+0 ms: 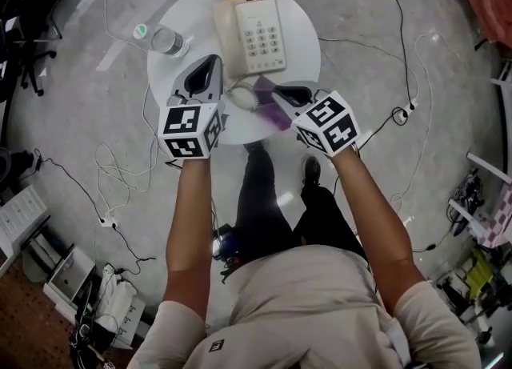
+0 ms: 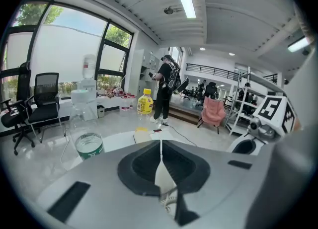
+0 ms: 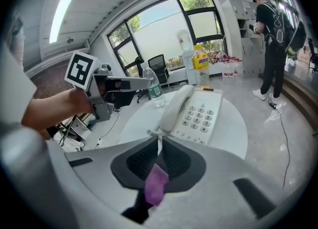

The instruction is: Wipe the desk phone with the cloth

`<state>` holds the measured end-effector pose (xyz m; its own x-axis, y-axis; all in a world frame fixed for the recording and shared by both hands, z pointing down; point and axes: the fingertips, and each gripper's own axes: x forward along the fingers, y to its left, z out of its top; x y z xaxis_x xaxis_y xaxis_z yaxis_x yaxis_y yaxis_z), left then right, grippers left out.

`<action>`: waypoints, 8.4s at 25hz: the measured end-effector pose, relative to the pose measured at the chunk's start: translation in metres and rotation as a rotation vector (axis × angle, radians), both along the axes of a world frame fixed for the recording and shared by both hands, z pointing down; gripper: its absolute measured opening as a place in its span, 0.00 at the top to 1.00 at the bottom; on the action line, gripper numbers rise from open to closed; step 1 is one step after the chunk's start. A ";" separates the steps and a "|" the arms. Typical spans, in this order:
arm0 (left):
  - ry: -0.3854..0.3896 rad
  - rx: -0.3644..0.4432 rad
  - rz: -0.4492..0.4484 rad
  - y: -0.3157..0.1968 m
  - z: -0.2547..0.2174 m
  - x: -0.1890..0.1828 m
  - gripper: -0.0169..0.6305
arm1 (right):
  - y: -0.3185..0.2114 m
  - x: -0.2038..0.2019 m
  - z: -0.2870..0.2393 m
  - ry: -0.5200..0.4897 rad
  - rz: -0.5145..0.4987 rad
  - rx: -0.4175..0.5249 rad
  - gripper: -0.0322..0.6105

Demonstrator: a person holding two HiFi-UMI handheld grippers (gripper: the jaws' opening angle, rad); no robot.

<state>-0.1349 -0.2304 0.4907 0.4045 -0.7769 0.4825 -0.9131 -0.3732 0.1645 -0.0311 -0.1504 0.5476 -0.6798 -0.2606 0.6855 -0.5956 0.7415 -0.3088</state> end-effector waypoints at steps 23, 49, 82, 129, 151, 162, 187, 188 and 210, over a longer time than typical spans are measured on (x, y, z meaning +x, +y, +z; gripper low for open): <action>-0.128 -0.120 -0.044 -0.021 0.087 0.010 0.71 | 0.041 -0.005 0.082 0.164 -0.142 -0.101 0.53; -0.212 -0.168 -0.079 -0.046 0.136 0.023 0.49 | 0.055 -0.007 0.116 0.290 -0.216 -0.077 0.77; 1.198 -0.222 -0.150 0.018 0.035 -0.020 0.63 | -0.012 -0.017 -0.016 -0.500 0.376 -0.286 0.83; 1.329 -0.190 -0.002 0.046 -0.032 0.020 0.63 | -0.007 -0.051 -0.080 -0.730 0.263 -0.423 0.84; 0.699 -0.187 0.116 0.051 -0.017 0.032 0.64 | -0.049 -0.096 -0.120 0.159 -0.266 0.294 0.83; 0.664 -0.186 0.144 0.053 -0.018 0.037 0.64 | -0.112 -0.025 -0.097 0.224 -0.067 0.268 0.83; 0.290 -0.091 -0.112 -0.021 0.032 0.017 0.64 | -0.129 0.056 -0.100 0.127 0.216 0.296 0.84; 0.272 -0.089 -0.127 -0.025 0.036 0.016 0.64 | -0.126 0.058 -0.096 0.128 0.219 0.287 0.84; 0.127 -0.064 -0.282 -0.049 0.081 0.020 0.64 | -0.075 0.076 -0.050 0.146 0.255 0.182 0.84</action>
<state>-0.1149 -0.2794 0.5721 0.2375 -0.8369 0.4932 -0.9497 -0.0934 0.2988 0.0447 -0.2258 0.4974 -0.4752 -0.5363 0.6976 -0.7969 0.5985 -0.0827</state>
